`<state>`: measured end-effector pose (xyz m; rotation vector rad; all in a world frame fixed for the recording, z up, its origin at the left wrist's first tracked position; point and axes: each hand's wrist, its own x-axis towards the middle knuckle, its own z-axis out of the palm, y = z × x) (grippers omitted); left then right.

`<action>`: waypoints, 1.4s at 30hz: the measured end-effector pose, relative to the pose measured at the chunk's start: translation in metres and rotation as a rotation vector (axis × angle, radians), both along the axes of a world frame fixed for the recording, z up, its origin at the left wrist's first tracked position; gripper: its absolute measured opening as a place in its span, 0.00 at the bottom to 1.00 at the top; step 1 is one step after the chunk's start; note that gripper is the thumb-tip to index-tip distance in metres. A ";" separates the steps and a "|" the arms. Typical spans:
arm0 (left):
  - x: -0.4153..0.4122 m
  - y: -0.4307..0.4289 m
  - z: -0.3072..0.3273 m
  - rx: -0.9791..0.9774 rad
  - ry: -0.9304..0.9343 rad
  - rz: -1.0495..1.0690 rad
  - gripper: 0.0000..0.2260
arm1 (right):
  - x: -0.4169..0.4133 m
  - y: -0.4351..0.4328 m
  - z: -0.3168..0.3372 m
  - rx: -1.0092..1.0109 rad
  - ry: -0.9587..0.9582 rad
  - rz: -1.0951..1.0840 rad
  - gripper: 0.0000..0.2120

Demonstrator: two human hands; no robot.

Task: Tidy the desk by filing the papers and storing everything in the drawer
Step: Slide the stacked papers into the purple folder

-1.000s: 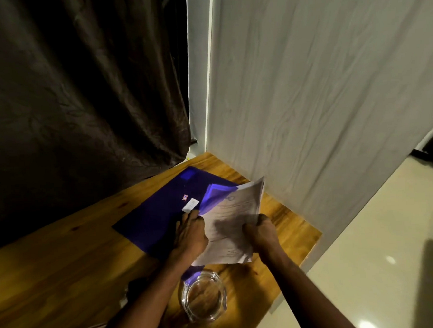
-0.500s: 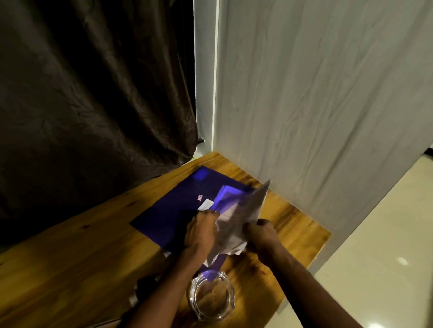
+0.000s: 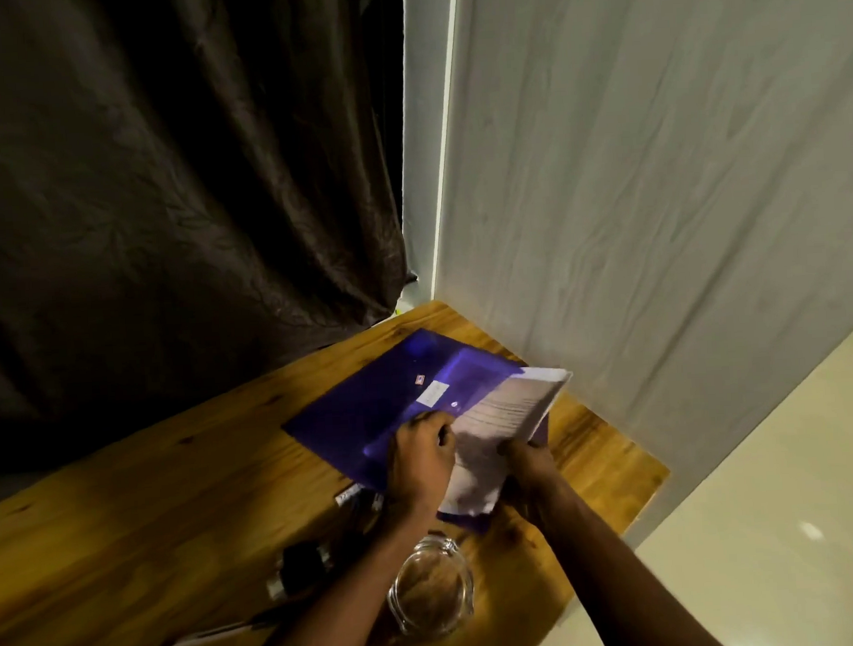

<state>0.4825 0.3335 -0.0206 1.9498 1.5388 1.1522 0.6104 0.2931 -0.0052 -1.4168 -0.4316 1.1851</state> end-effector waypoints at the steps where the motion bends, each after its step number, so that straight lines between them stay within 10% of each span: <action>1: -0.002 0.000 -0.001 0.014 -0.020 0.004 0.08 | 0.004 0.001 -0.004 0.029 0.005 -0.004 0.42; 9: 0.005 -0.013 -0.002 0.059 -0.037 -0.130 0.06 | 0.004 0.026 -0.019 -0.093 0.020 -0.021 0.08; 16: 0.015 -0.019 -0.008 0.026 -0.061 -0.196 0.08 | -0.011 0.032 -0.009 -0.143 -0.008 0.051 0.11; 27: 0.014 0.000 -0.026 -0.172 0.043 -0.310 0.09 | 0.042 0.006 0.016 0.041 -0.793 0.020 0.12; 37: 0.007 0.019 -0.046 -0.402 0.037 -0.218 0.18 | 0.035 -0.004 -0.003 0.297 -0.641 -0.260 0.16; 42: 0.003 0.022 -0.045 -0.518 -0.055 -0.214 0.19 | 0.024 0.011 -0.020 0.122 -0.856 0.232 0.24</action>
